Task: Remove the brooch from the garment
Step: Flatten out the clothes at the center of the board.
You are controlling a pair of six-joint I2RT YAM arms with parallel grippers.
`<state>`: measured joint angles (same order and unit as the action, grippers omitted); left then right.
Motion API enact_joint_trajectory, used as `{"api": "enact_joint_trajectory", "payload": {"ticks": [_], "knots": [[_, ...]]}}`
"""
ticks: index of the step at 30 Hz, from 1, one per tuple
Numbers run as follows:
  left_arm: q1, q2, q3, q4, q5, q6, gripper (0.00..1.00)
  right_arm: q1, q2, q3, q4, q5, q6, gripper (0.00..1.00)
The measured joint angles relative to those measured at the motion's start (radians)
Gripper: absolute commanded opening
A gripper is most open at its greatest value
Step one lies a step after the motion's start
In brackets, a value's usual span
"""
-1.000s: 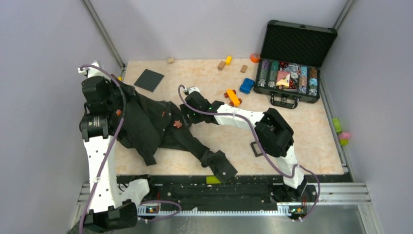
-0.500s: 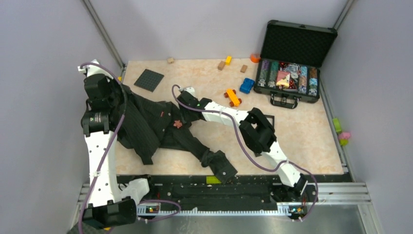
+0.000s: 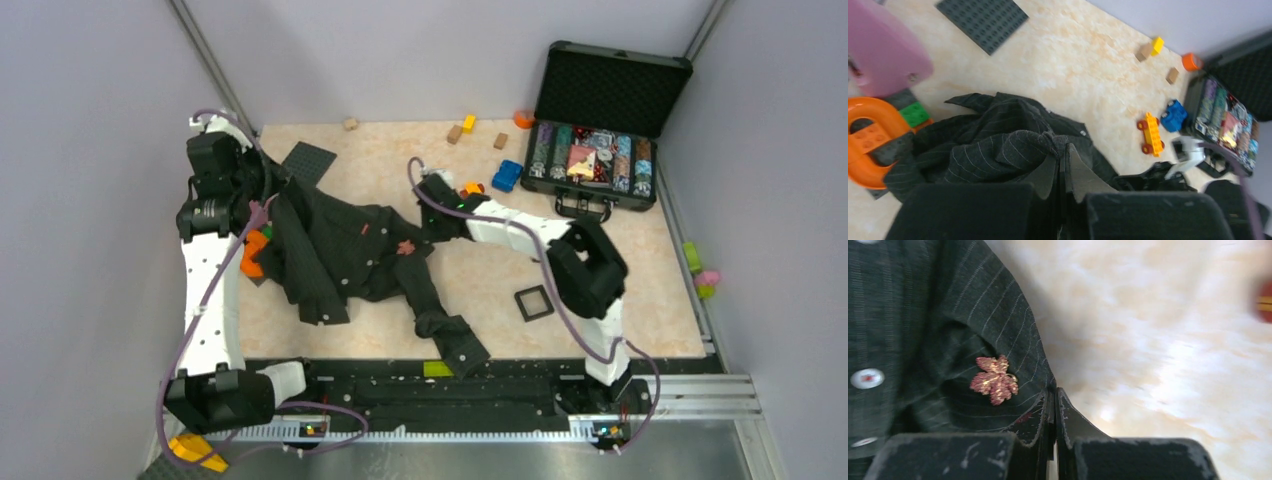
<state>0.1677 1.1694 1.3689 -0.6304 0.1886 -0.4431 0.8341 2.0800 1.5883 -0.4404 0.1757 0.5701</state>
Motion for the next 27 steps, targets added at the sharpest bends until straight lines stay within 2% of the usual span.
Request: {"api": "enact_joint_trajectory", "payload": {"ticks": [5,9,16,22,27], "knots": [[-0.042,0.038,0.0,0.003,0.059,-0.013,0.0,-0.07,-0.31,-0.237,0.031,0.066,0.0,0.0],[-0.061,0.05,0.064,-0.026,0.065,-0.021,0.0,-0.062,-0.568,-0.378,0.029,0.107,-0.003,0.0],[-0.06,0.216,0.578,-0.104,0.07,-0.026,0.0,-0.058,-0.745,-0.321,-0.014,0.183,-0.089,0.0],[-0.06,0.107,0.659,-0.182,0.037,0.001,0.0,-0.036,-0.933,-0.279,0.008,0.076,-0.17,0.0],[-0.059,-0.018,0.651,-0.253,-0.026,0.05,0.0,0.084,-1.001,-0.315,0.026,-0.008,-0.208,0.0]]}}
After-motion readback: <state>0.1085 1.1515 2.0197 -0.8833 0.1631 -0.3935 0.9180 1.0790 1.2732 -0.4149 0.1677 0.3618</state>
